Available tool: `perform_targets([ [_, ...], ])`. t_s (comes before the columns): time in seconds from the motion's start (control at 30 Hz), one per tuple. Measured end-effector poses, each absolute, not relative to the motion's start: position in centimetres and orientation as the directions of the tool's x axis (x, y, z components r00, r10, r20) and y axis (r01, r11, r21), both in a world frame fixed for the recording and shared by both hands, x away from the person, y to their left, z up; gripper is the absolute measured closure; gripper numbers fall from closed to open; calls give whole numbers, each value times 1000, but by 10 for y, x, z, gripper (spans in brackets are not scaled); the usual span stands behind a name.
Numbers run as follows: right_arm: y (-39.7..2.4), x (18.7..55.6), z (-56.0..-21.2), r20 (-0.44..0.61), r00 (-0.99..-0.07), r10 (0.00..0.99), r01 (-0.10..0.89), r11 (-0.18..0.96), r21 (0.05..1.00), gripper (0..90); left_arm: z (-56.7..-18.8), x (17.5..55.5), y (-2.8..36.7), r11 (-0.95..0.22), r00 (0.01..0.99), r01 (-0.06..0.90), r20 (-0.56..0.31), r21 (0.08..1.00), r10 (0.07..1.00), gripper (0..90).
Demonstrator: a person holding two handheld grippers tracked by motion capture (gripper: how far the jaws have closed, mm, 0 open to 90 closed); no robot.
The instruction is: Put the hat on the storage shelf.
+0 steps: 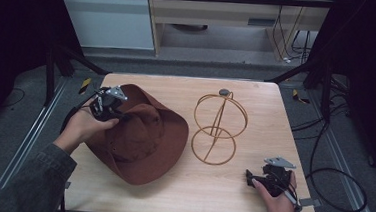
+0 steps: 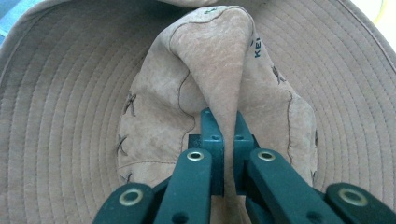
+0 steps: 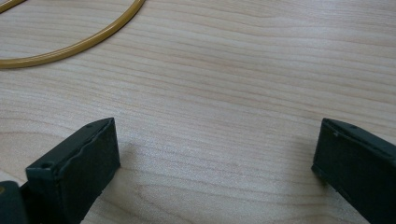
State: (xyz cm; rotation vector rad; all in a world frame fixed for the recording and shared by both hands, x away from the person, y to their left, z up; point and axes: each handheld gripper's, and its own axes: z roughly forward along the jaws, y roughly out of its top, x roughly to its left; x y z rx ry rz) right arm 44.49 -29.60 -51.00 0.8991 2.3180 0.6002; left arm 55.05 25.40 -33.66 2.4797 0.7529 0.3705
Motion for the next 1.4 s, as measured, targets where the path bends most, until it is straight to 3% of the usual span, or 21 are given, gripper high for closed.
perform_targets([
  [0.53, -296, 445, -510, -349, -608, 714, 455, 672, 584, 6, -302, 526, 273, -670, 802, 405, 110, 622, 587, 887],
  [1.4, -296, 445, -510, -348, -608, 714, 455, 672, 584, 6, -239, 477, 278, -615, 818, 251, 175, 748, 548, 887],
])
